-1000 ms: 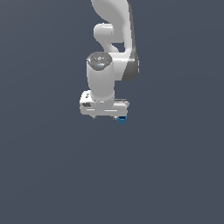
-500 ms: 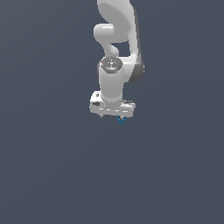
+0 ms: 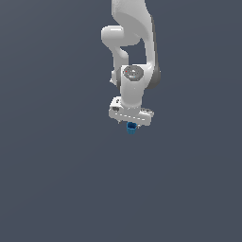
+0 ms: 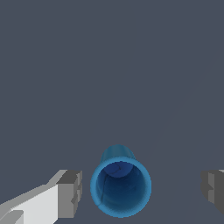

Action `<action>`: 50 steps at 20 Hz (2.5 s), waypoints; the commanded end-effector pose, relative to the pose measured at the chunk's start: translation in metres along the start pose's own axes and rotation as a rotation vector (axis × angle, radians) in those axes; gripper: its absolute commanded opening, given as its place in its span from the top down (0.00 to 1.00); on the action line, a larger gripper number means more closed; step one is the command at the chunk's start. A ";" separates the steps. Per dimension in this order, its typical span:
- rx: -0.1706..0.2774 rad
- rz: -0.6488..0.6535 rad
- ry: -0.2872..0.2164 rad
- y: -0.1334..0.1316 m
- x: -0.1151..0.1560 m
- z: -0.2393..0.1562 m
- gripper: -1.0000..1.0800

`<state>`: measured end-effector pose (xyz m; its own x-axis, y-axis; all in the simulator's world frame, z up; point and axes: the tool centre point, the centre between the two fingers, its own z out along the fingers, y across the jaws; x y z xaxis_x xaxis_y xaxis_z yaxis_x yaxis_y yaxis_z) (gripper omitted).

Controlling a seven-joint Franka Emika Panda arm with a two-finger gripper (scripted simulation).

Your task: Pick up the object and move it to a goal position.

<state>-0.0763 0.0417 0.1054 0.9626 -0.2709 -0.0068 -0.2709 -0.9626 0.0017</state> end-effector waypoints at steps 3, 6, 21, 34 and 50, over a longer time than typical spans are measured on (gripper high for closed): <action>0.001 0.042 0.004 -0.007 -0.016 0.009 0.04; 0.002 0.058 0.006 -0.010 -0.023 0.013 0.04; 0.002 0.067 0.006 -0.011 -0.027 0.039 0.04; 0.002 0.069 0.007 -0.011 -0.027 0.065 1.00; 0.003 0.068 0.007 -0.020 -0.024 0.048 1.00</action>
<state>-0.0965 0.0652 0.0517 0.9418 -0.3360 -0.0012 -0.3360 -0.9418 0.0003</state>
